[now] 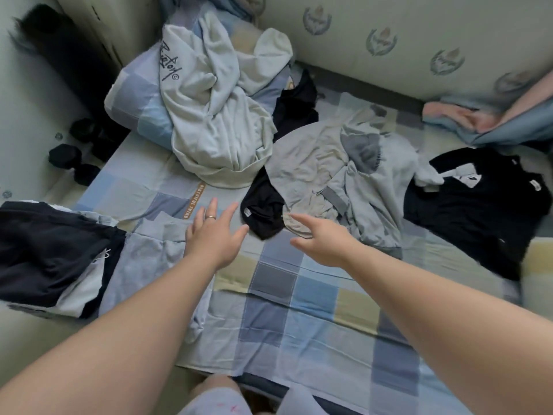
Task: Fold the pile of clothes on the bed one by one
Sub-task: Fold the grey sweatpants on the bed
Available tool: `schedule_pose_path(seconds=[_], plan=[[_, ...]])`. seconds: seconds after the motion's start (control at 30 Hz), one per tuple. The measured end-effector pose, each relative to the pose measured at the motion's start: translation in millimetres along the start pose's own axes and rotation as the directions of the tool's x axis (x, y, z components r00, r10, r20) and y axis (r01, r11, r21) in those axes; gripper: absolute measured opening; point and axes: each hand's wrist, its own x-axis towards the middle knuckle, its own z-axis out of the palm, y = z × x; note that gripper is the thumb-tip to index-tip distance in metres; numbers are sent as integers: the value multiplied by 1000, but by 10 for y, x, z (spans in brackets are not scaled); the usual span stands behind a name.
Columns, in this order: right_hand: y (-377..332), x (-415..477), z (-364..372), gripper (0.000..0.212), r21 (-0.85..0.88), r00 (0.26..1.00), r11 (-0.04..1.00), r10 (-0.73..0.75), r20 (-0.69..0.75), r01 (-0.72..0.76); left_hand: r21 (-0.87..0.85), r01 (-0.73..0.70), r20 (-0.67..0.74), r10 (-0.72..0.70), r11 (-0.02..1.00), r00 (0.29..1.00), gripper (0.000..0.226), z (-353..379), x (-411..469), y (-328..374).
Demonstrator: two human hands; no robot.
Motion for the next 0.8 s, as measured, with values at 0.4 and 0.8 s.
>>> schedule_pose_path(seconds=[0.4,0.8], plan=[[931,-1136,-501,65,145,973,986,114,-199,-86,54,-257,77,253,965,965,61,-141,-225,1394],[1958,137,-180,62,328,897,880,411,-164,-343,21,-467,235,450,884,862,59,591,1440,1969]])
